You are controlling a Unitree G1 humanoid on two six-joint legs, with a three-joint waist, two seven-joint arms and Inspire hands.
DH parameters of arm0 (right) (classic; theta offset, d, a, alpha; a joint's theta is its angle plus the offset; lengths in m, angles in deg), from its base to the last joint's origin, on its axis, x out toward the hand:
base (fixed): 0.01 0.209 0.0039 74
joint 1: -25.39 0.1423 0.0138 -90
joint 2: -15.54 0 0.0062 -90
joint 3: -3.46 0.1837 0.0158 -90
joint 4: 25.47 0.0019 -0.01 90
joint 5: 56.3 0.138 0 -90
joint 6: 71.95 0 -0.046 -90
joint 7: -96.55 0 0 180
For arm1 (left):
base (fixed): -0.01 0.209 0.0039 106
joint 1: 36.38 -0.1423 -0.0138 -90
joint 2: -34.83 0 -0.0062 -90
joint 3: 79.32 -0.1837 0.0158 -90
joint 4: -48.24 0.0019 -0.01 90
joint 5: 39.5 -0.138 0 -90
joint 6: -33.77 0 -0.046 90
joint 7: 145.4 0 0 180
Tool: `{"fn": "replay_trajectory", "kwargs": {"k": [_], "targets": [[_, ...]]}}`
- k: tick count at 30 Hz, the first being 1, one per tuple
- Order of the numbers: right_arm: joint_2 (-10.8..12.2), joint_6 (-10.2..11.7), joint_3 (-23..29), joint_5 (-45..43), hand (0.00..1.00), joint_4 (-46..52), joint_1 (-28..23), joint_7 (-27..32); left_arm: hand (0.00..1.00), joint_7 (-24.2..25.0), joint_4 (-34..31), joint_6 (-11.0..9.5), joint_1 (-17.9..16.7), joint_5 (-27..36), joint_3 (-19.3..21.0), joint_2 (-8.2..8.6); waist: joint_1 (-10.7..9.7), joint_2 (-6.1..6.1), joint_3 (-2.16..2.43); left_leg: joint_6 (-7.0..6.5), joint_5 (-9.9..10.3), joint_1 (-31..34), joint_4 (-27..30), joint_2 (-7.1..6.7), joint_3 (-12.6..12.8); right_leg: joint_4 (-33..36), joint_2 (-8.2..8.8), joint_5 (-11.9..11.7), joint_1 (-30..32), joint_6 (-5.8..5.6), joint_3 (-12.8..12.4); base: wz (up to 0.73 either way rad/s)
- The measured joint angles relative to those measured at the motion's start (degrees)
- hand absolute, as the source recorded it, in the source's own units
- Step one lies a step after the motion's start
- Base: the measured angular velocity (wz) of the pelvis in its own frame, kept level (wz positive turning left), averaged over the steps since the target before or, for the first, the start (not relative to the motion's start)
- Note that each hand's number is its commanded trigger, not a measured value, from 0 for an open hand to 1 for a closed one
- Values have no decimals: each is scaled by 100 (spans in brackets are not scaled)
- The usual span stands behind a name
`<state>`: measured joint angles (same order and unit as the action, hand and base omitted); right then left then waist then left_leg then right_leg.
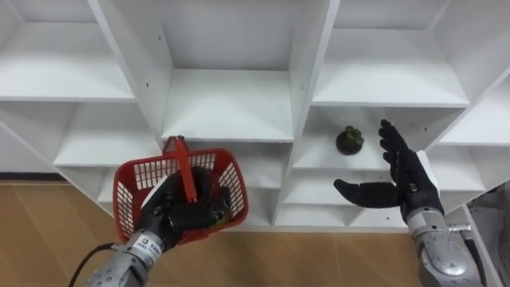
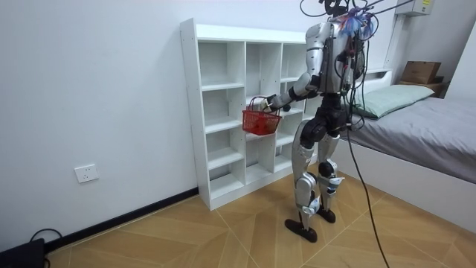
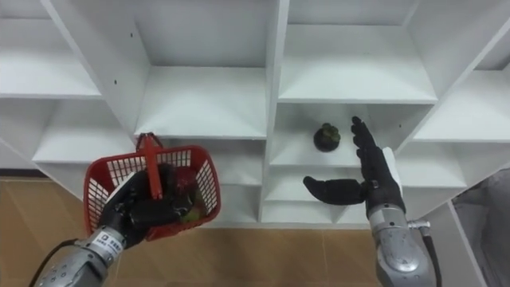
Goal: Collect fruits from the closet
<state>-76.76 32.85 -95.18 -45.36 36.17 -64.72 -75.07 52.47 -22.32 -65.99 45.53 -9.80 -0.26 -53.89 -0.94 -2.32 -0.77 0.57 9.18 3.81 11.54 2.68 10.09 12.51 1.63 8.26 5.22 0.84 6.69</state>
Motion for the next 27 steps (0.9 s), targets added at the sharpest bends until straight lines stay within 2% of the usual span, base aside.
{"fn": "replay_trajectory", "kwargs": {"k": [3,5,10,13,20,25,27], "targets": [[-7,-10,104,14,0,-20,14,102,100,1,5,42,-80,-1,-1,-1,12,0,5,-2,-3,78,26,-9,-91,6,20,14,29,5,110,14],[-38,-10,113,15,0,-23,61,174,100,1,11,60,-82,0,0,0,34,-15,24,-5,-15,169,39,-7,-106,17,25,13,106,11,141,10],[-69,-10,113,-19,0,-46,187,284,100,74,164,95,-85,-8,2,3,128,-27,31,-6,-17,270,64,-9,-158,12,31,12,175,12,182,3],[-73,-10,112,-17,0,-169,276,299,100,76,184,140,-83,-51,2,4,129,-33,28,-6,-17,377,96,-27,-246,1,55,16,211,9,305,17],[-73,-64,104,4,0,-895,860,532,100,107,329,229,23,-50,-5,-9,145,-45,25,-14,-22,648,185,-31,-280,38,107,15,422,11,385,5],[-76,-74,105,35,0,-1006,1094,706,100,108,447,229,45,-6,-6,-53,133,-149,-38,-14,-22,804,214,-29,-298,58,116,15,558,12,437,3],[-87,-130,109,55,0,-1311,1361,718,100,107,573,230,128,4,-5,-51,146,-208,-65,-17,-24,922,255,-31,-319,118,124,15,678,11,452,4]]}}
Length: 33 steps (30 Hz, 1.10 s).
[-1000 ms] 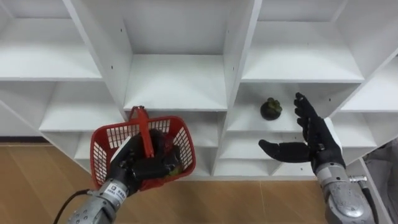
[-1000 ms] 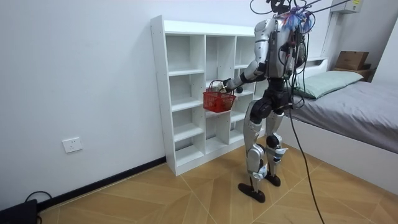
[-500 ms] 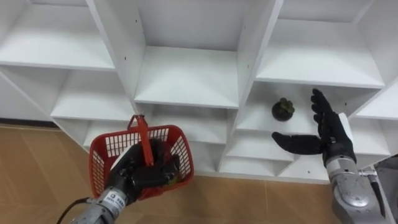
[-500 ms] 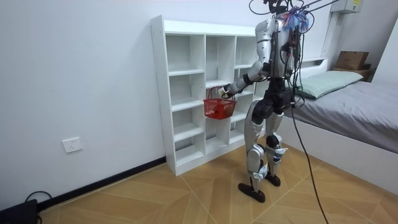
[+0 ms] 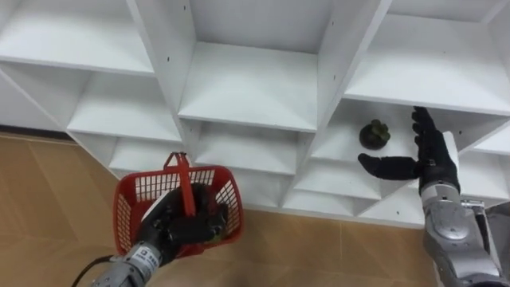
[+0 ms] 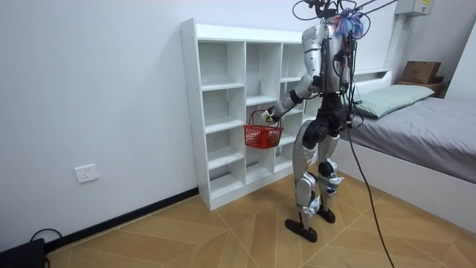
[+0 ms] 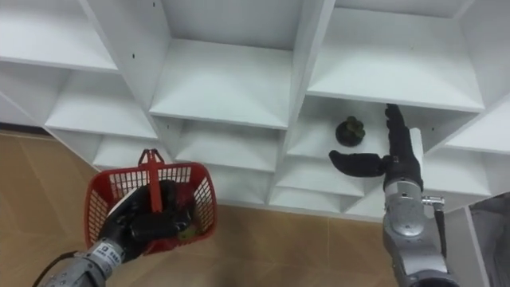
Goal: Collect fruits from the closet
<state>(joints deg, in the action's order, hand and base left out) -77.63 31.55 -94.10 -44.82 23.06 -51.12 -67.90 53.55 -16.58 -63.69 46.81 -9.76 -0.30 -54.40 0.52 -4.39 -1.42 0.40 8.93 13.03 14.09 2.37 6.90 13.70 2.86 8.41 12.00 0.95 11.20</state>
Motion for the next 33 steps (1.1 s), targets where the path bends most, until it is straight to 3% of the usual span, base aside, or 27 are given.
{"fn": "replay_trajectory", "kwargs": {"k": [13,18,23,33], "targets": [[-66,-50,-1,24,0,-324,624,204,100,-1,260,53,302,-23,-37,69,213,-15,-18,-26,-16,476,165,22,-67,251,81,-2,503,4,175,1],[-127,-115,3,68,0,-552,798,195,100,9,254,62,484,-67,-78,117,290,-138,-91,-86,-63,740,265,-12,-58,365,160,-1,743,5,237,4],[-134,-265,2,41,0,-747,917,178,100,9,254,67,509,-121,-119,103,313,-190,-114,-140,-96,902,308,-73,-71,467,240,8,918,-9,256,6],[-148,-363,-23,68,0,-1041,1203,162,100,5,254,103,787,-116,-376,24,434,-185,-112,-160,-108,1004,313,-106,-92,513,289,26,1008,-36,315,3]]}}
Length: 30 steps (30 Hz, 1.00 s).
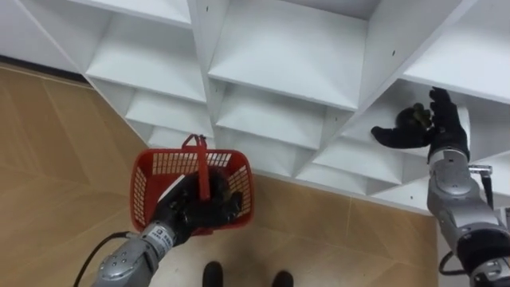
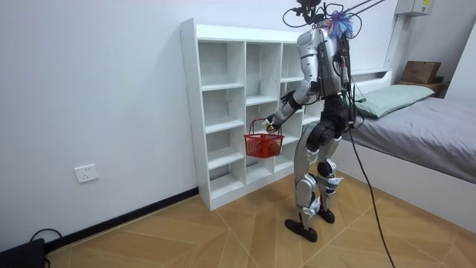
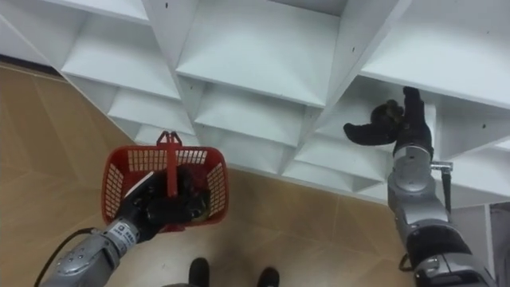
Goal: Collect fruits from the closet
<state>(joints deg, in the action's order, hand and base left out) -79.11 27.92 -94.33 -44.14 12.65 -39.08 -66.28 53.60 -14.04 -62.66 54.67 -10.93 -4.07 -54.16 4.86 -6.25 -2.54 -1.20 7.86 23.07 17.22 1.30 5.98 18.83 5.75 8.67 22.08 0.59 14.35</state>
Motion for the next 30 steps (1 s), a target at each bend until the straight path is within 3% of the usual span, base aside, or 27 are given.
{"fn": "replay_trajectory", "kwargs": {"k": [16,22,30], "targets": [[-284,-185,-234,-172,0,-382,44,-314,100,-97,4,28,77,3,-17,-99,26,9,3,-11,-26,15,-47,7,17,-6,8,-2,-5,3,84,1],[-329,-211,-226,-656,0,-603,117,-349,100,-136,107,63,190,4,-3,-105,35,11,1,-12,-26,15,-37,4,15,-5,15,-2,-3,3,71,0],[-346,-245,-226,-866,0,-809,247,-347,100,-137,152,64,246,4,3,-105,33,67,-38,-13,-26,21,-29,8,14,9,13,-2,3,3,68,0]]}}
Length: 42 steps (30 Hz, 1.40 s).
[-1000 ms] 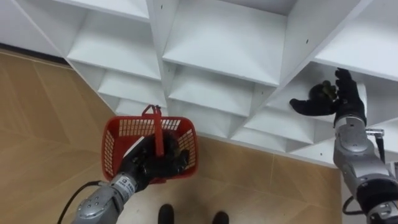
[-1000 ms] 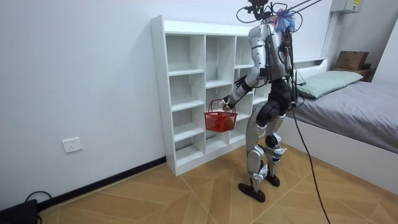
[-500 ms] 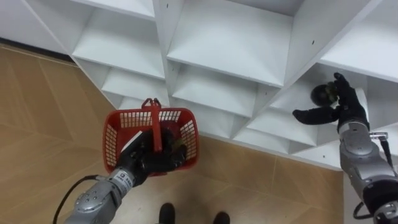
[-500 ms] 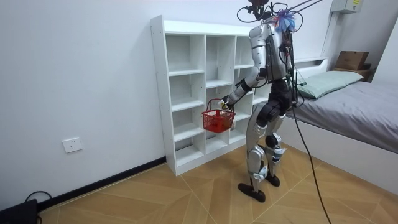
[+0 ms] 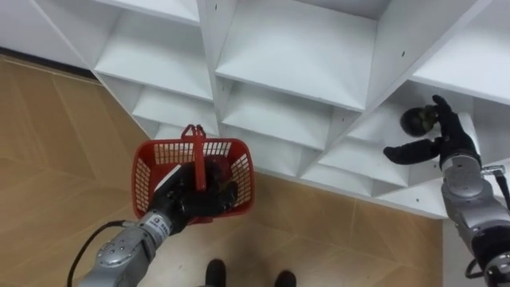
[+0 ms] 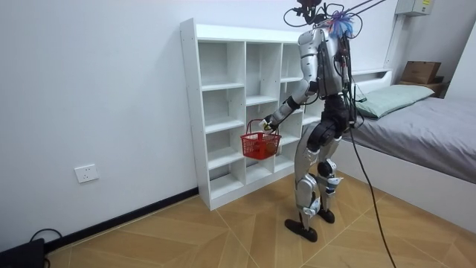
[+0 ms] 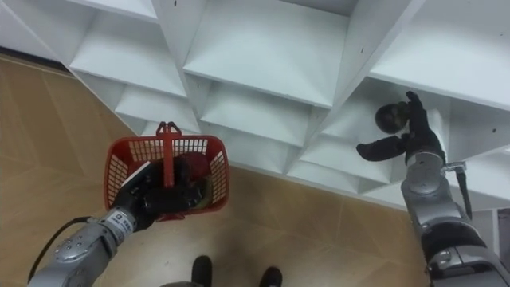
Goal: Collect fruits from the closet
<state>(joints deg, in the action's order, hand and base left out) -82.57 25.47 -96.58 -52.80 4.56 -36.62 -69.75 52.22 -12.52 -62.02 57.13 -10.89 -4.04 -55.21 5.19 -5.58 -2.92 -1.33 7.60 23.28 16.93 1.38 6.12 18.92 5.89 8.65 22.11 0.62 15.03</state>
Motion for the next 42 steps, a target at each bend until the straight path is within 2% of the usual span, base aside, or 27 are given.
{"fn": "replay_trajectory", "kwargs": {"k": [16,20,23,24,25,26,28,34,37,42], "targets": [[-16,-17,-1,-5,0,0,19,0,100,0,0,0,50,4,-3,0,-5,-9,-8,-1,-1,2,4,-4,10,0,2,0,9,-1,-11,0],[-16,-141,-1,51,0,0,21,0,100,-2,3,31,56,5,-24,10,-11,-39,-26,-3,-4,2,4,-5,13,-1,1,1,9,-1,-15,0],[-16,-182,-1,50,13,0,23,0,100,-7,12,67,56,3,-29,14,-11,-53,-33,-3,-4,2,4,-6,16,-3,1,1,9,-1,-19,0],[-16,-203,0,51,43,-1,24,0,100,-7,12,76,55,3,-32,13,-11,-54,-34,-3,-4,2,4,-6,19,-3,1,1,9,-1,-21,0],[-16,-206,0,50,56,-1,24,0,100,-7,12,79,55,3,-33,12,-11,-54,-34,-3,-4,2,4,-7,18,-3,2,1,9,-1,-21,0],[-16,-205,-1,46,59,0,24,20,100,-8,13,83,56,4,-33,13,-11,-54,-34,-3,-4,2,4,-7,18,-4,2,1,10,-1,-22,0],[-46,-208,3,48,100,-1,54,111,100,-8,13,86,56,4,-34,13,-20,-55,-33,-3,-4,1,4,-7,18,-3,1,1,10,-1,-24,0],[-92,-256,-7,77,100,0,114,120,100,-22,12,94,71,1,-118,0,-17,-57,-32,-2,-5,-1,17,-2,24,-2,-3,0,5,0,-26,0],[-79,-336,-7,128,100,3,140,76,100,-28,12,164,75,2,-161,-1,-12,-56,-32,-2,-5,0,25,-3,41,6,0,0,5,0,-34,0],[-73,-379,-3,556,100,8,213,54,100,-28,12,205,79,-3,-157,0,2,-56,-29,-2,-5,-5,37,-1,58,19,-2,0,0,0,-47,0]]}}
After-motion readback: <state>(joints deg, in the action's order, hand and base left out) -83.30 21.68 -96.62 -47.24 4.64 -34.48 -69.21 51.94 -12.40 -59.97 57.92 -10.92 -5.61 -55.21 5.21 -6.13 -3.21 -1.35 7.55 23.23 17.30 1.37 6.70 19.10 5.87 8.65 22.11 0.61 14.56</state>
